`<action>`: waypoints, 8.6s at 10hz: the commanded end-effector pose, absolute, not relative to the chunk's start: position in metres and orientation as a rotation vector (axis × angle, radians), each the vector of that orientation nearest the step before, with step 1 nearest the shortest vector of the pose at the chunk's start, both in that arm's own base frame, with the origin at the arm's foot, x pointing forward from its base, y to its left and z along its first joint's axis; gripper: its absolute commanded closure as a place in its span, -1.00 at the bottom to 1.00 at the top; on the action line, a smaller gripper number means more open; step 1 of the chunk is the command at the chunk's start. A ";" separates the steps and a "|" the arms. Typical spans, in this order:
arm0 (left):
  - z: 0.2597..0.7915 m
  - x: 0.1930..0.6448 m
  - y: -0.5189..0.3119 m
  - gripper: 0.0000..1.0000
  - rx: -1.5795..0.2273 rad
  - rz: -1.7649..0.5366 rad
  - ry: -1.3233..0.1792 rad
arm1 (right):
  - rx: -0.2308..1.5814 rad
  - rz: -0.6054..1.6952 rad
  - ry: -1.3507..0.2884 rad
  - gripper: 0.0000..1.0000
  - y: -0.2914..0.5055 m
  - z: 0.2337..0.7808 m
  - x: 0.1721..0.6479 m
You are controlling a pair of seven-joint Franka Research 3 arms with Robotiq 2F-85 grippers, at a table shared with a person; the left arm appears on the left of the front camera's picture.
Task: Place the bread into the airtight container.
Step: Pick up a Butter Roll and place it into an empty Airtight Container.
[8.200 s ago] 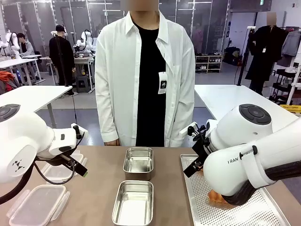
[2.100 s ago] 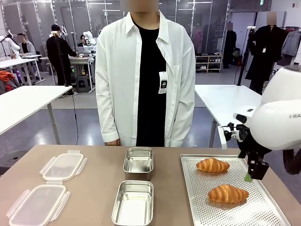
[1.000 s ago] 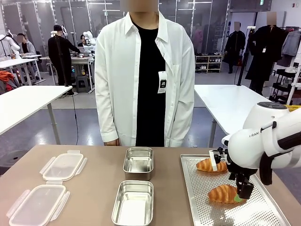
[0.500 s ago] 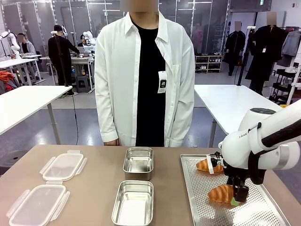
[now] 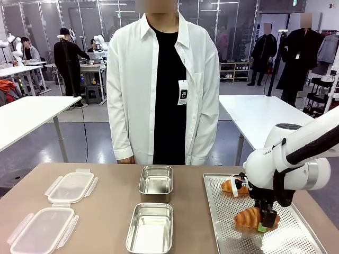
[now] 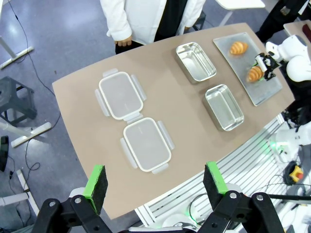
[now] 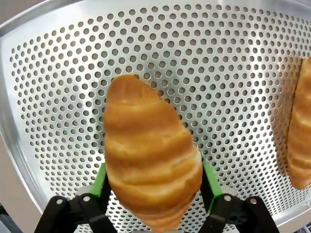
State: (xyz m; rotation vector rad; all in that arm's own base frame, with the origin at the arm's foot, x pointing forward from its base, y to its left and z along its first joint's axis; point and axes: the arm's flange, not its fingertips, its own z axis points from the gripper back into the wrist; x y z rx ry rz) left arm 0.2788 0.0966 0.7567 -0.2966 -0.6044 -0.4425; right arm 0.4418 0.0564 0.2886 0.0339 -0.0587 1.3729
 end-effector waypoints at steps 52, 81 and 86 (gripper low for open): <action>0.759 0.279 0.097 -1.00 -0.291 -0.457 -0.607 | 0.126 -0.031 -0.123 -1.00 0.417 0.330 0.358; 0.759 0.279 0.097 -1.00 -0.291 -0.457 -0.607 | 0.091 0.199 -0.195 -1.00 0.243 0.563 0.330; 0.759 0.279 0.097 -1.00 -0.291 -0.457 -0.607 | 0.118 0.423 -0.288 -1.00 0.091 0.588 0.337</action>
